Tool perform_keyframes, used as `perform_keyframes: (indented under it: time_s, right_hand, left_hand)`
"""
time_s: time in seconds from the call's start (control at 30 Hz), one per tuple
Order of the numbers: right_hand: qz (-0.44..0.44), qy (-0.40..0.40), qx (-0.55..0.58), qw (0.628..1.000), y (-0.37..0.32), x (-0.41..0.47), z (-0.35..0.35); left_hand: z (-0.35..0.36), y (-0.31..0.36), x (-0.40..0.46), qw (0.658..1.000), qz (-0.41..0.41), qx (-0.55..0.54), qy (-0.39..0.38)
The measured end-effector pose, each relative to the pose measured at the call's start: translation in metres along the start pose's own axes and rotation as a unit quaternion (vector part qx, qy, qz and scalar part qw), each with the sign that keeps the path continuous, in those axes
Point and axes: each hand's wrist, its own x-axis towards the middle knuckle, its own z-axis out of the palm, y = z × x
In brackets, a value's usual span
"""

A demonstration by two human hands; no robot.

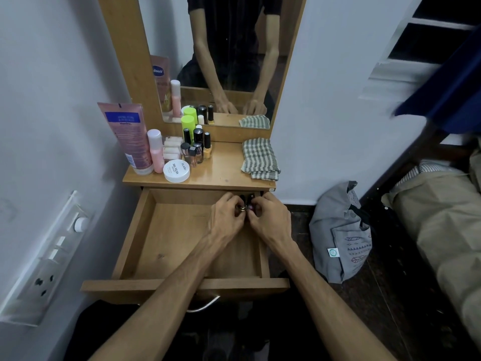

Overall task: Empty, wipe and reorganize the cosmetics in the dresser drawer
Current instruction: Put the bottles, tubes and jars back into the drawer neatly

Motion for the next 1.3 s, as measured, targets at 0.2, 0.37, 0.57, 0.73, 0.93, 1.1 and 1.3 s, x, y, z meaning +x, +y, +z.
perform_keyframes:
  time_s: [0.2,0.37,0.57,0.73,0.93,1.1,1.3]
  right_hand:
    - [-0.003,-0.009,-0.001,1.0,0.0,-0.002,-0.004]
    - [-0.013,0.004,0.004,1.0,-0.001,-0.005,-0.006]
    - [-0.041,0.086,0.065,0.993,-0.022,-0.001,-0.014]
    - [-0.069,0.101,0.102,0.987,-0.054,0.025,-0.018]
    - [-0.09,0.112,0.126,0.982,-0.093,0.062,-0.012]
    - [-0.105,0.112,0.128,0.98,-0.112,0.084,-0.006]
    - [-0.15,0.064,0.086,0.983,-0.125,0.104,-0.002]
  left_hand:
    - [-0.002,0.001,-0.001,1.0,0.002,-0.001,-0.006]
    - [-0.007,-0.001,-0.005,1.0,0.002,-0.003,0.001]
    - [-0.031,0.006,-0.008,0.997,0.025,-0.024,0.07]
    - [-0.07,0.008,0.011,0.985,0.002,-0.004,0.175]
    - [-0.111,-0.004,0.045,0.971,-0.037,-0.003,0.234]
    - [-0.122,-0.019,0.061,0.971,-0.069,0.011,0.229]
    - [-0.122,-0.019,0.067,0.976,-0.082,0.058,0.194]
